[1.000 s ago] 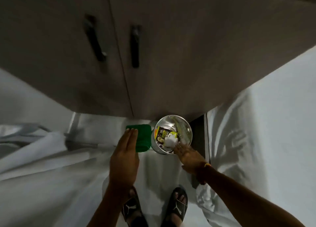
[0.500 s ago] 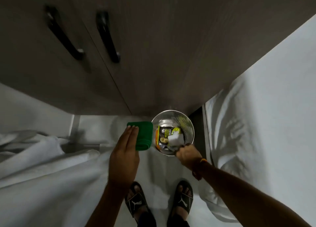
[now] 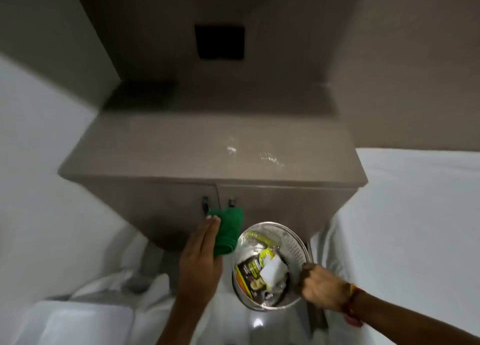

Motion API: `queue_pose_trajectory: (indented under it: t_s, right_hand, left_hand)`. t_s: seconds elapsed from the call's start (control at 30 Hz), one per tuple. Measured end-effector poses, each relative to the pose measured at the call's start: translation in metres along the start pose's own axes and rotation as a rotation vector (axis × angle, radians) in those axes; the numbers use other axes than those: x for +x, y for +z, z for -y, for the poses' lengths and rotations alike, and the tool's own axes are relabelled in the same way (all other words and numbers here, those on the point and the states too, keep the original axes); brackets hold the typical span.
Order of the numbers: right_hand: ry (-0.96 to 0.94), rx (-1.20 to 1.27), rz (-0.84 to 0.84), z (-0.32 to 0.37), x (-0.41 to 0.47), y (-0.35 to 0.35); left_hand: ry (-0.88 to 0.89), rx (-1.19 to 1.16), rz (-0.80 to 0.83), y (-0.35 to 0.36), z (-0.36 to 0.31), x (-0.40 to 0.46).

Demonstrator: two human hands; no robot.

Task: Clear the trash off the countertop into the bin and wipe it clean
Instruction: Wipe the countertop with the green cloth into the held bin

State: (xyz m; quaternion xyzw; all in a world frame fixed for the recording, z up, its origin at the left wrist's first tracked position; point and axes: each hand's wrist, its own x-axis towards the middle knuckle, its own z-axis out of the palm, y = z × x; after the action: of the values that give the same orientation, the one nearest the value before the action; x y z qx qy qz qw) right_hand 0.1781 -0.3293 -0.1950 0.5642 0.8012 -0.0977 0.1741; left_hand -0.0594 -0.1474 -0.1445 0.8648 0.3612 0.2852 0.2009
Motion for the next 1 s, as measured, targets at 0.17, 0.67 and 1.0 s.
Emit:
queue_pose_trajectory:
  t_s: [0.17, 0.67, 1.0]
  right_hand:
    - [-0.013, -0.197, -0.114, -0.025, -0.017, -0.067]
    - [-0.119, -0.234, -0.342, -0.063, -0.023, -0.106]
    - [-0.164, -0.281, -0.229, -0.062, 0.004, -0.08]
  left_hand:
    - [0.042, 0.02, -0.042, -0.037, -0.011, 0.088]
    - [-0.097, 0.389, 0.195, -0.016, 0.016, 0.229]
    - [-0.314, -0.027, 0.084, 0.033, 0.01, 0.343]
